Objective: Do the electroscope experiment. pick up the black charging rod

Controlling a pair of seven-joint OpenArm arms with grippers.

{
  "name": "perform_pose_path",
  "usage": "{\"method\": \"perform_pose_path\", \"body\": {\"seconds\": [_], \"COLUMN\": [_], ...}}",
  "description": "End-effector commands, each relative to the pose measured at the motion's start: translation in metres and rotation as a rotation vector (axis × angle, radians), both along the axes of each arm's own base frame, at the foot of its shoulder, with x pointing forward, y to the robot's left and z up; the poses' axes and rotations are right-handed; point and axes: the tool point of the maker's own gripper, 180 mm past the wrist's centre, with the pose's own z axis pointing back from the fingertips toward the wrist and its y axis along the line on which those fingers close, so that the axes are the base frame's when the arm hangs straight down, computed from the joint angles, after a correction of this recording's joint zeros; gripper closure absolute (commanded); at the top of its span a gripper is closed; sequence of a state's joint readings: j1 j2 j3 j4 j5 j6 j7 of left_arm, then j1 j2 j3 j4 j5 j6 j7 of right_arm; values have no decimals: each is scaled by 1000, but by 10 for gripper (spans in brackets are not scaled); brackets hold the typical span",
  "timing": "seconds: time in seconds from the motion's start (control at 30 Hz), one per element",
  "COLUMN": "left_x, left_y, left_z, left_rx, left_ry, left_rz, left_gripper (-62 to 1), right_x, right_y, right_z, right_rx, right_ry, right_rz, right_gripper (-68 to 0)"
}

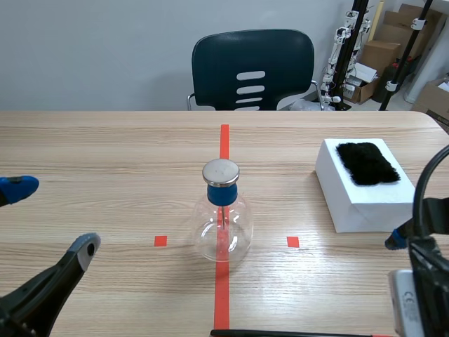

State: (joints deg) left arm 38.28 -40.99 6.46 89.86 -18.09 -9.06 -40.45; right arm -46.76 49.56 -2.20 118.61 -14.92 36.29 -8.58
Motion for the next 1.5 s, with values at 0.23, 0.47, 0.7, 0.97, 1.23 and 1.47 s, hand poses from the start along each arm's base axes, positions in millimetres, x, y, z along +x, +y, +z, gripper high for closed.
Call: {"method": "perform_pose_path", "body": {"seconds": [0.23,0.47,0.7,0.97,1.23,1.47], "left_x": [21,29,34,39,41,36], "left_y": [5,4,7,9,10,5], "left_z": [-16,-36,-48,-60,-63,-65], "left_rx": [-72,-70,-114,-160,-191,-197], "left_ry": [-33,-38,-53,-51,-39,-69], "left_rz": [49,15,-9,3,-10,-50], "left_gripper": [-623,-623,-623,-623,-623,-623], "right_x": [3,5,0,3,-1,0], "right_y": [-12,-23,-24,-25,-19,-15], "right_z": [-8,-14,-32,-48,-54,-61], "right_rx": [-132,-194,-167,-134,-95,-87], "right_ry": [89,155,255,300,329,343], "right_rz": [-14,-50,-110,-194,-226,-231], "right_gripper": [-679,-679,-679,-679,-679,-679]}}
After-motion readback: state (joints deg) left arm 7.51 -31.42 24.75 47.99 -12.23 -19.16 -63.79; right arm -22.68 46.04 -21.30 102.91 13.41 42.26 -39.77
